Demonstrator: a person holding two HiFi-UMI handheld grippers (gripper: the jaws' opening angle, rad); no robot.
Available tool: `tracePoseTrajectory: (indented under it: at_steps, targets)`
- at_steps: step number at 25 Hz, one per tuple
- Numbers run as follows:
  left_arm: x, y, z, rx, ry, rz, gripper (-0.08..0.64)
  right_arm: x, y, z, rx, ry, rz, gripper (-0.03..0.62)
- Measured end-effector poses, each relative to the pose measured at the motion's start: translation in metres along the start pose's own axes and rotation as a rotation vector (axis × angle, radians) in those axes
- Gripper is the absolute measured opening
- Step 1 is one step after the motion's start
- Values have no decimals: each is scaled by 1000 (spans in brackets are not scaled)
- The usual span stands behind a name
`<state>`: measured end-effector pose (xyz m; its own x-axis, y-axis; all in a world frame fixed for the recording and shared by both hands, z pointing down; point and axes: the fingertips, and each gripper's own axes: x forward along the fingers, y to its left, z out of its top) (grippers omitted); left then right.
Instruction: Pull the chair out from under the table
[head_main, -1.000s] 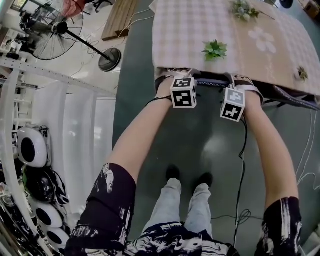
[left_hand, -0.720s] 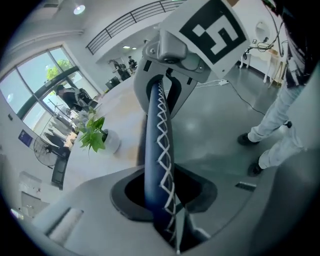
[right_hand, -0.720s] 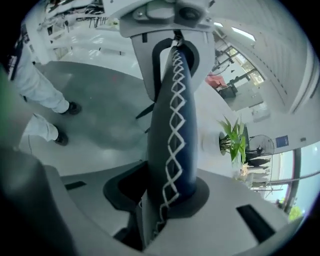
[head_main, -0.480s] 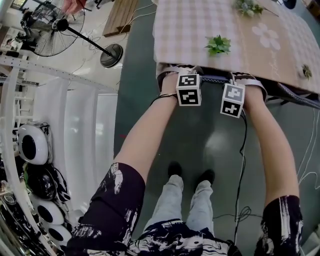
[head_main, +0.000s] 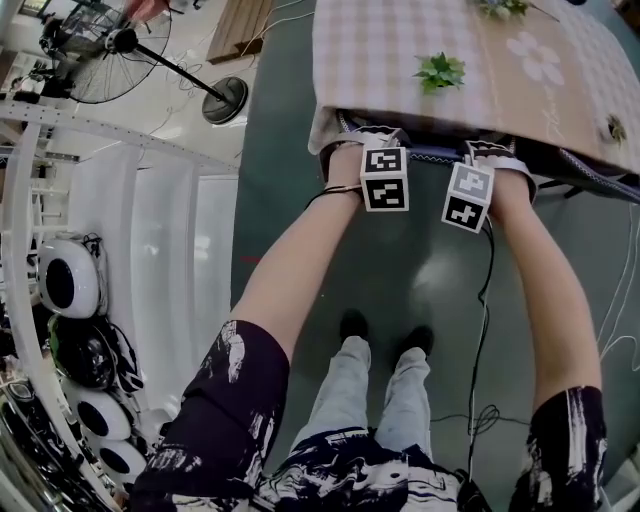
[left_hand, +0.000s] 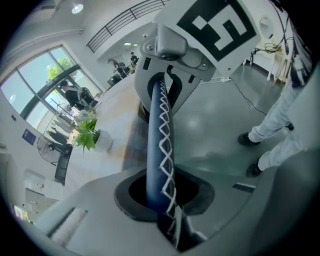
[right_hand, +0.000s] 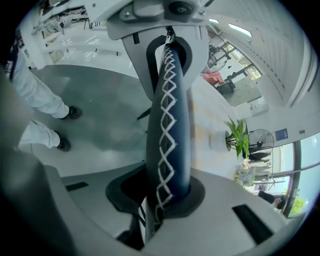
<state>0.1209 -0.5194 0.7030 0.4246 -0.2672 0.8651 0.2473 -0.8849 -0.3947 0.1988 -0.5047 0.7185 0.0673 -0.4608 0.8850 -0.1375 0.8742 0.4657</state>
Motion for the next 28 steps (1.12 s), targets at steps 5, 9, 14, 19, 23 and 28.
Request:
tracePoseTrajectory:
  at_steps: [5,9,14,19,23,28]
  targets:
    - [-15,-20,2,3,8,-19,49,-17,21,7,-4,-4,32,48]
    - [-25,-54,6,2,17,-33,49,-31,54,11,4,-5,52,48]
    - [-45,-100,16,-2,23,-28,49,-55,97,14,-5,-3,55,49]
    - [-61,-146,26,-7,30,-34,49,-76,141,15,-22,-3,65,49]
    - [-76,-183,33,-9,33,-34,49,-96,177,18,-31,-2,74,49]
    - [-90,-230,41,-12,48,-36,49,-115,223,21,-29,-3,93,49]
